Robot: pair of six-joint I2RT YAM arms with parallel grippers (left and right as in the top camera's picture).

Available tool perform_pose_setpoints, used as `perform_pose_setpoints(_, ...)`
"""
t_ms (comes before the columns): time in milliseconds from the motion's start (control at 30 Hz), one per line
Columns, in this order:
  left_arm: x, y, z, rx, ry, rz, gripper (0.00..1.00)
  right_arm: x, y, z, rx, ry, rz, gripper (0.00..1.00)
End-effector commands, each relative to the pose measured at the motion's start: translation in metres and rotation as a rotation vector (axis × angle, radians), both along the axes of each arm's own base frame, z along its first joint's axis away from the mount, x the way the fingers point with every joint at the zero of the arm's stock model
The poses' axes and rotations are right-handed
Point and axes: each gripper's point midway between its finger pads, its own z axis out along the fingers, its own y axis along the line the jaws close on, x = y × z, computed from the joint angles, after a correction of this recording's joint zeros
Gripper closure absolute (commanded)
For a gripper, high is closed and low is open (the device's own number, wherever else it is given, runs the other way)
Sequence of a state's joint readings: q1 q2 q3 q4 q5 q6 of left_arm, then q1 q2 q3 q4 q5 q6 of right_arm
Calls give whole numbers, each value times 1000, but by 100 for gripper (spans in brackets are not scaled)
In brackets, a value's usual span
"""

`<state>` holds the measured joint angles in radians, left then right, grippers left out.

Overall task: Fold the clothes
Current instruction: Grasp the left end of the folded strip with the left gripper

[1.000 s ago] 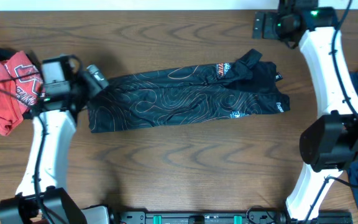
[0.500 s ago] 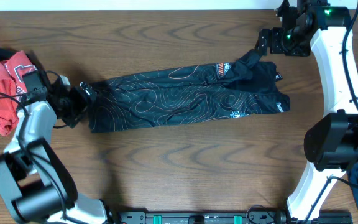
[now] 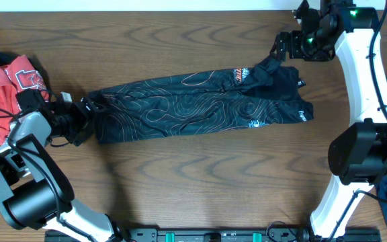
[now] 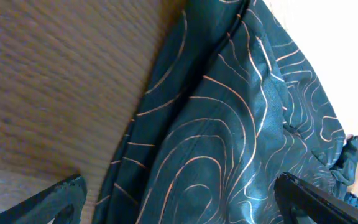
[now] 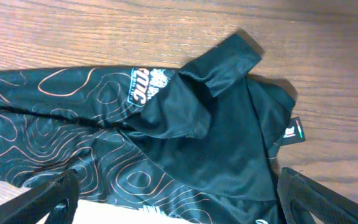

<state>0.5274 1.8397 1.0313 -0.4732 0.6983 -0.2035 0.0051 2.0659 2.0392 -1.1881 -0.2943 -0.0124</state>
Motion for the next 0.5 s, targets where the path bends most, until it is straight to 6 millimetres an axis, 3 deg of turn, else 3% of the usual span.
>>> perform_pose_setpoints(0,-4,-5,-8,-5,23,-31,2,1,9,8,20,-25,38,1)
perform_pose_setpoints(300,-6,-31,-27,-32,73,-104,0,2,14,10,43,-34,51,1)
perform_pose_setpoints(400,-8,-41,-38,-53,102,-128,9,1,14,10,43,-33,51,1)
perform_pose_setpoints(467,-8,-49,-45,-78,108,-143,26,1,14,10,43,-33,51,1)
